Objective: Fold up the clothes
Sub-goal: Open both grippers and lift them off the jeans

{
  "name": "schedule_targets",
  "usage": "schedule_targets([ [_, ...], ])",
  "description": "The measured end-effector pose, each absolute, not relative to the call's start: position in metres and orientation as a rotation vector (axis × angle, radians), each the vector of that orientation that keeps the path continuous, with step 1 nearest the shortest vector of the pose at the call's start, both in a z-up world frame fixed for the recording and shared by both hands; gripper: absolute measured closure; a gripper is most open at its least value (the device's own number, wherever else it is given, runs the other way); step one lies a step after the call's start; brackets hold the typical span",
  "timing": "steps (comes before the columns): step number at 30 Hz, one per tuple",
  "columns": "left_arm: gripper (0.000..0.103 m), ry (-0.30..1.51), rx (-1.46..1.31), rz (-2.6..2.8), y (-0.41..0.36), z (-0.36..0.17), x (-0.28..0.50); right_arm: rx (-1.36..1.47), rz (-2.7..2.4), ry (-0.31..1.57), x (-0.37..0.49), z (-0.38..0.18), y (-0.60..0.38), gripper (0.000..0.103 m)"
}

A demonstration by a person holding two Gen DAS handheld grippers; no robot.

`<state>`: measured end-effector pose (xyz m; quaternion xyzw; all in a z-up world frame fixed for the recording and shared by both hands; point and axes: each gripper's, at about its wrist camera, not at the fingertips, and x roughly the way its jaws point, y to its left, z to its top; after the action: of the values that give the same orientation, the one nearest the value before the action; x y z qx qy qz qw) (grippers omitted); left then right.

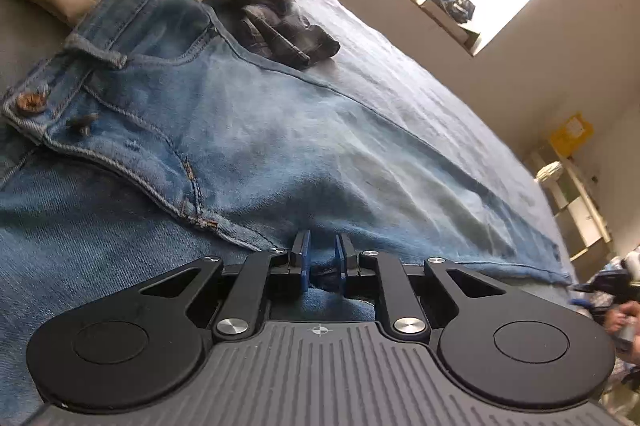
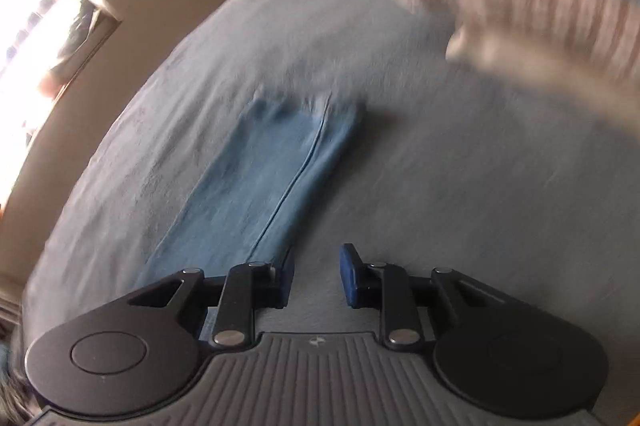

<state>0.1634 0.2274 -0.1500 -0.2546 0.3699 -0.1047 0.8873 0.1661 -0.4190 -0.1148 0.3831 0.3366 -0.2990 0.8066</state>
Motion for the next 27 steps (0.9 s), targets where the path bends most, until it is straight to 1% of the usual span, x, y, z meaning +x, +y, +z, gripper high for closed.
schedule_targets([
  [1, 0.086, 0.768, -0.509, -0.205, 0.225, -0.146, 0.161, 0.766, -0.593, 0.723, 0.161, -0.103, -0.411, 0.075],
  [4, 0.075, 0.755, -0.455, -0.175, 0.217, -0.129, 0.15, 0.606, -0.453, 0.728, 0.145, -0.069, -0.385, 0.069],
  [5, 0.072, 0.751, -0.435, -0.169, 0.214, -0.123, 0.145, 0.551, -0.401, 0.728, 0.135, -0.059, -0.374, 0.068],
  [9, 0.068, 0.756, -0.358, -0.163, 0.201, -0.101, 0.119, 0.341, -0.198, 0.723, 0.093, -0.022, -0.328, 0.063],
  [11, 0.066, 0.766, -0.326, -0.158, 0.195, -0.091, 0.104, 0.237, -0.107, 0.716, 0.07, -0.008, -0.301, 0.062],
  [15, 0.064, 0.805, -0.309, -0.116, 0.192, -0.083, 0.073, 0.059, 0.055, 0.683, 0.023, 0.017, -0.249, 0.058],
  [17, 0.063, 0.821, -0.3, -0.099, 0.191, -0.082, 0.059, 0.03, 0.124, 0.675, 0.008, 0.02, -0.228, 0.051],
  [18, 0.063, 0.825, -0.285, -0.089, 0.188, -0.081, 0.053, 0.027, 0.156, 0.675, 0.002, 0.018, -0.219, 0.045],
  [19, 0.063, 0.83, -0.274, -0.079, 0.186, -0.082, 0.047, 0.023, 0.189, 0.675, -0.004, 0.017, -0.211, 0.043],
  [27, 0.062, 0.898, -0.252, -0.022, 0.176, -0.09, 0.02, -0.037, 0.304, 0.76, -0.02, -0.016, -0.158, 0.043],
])
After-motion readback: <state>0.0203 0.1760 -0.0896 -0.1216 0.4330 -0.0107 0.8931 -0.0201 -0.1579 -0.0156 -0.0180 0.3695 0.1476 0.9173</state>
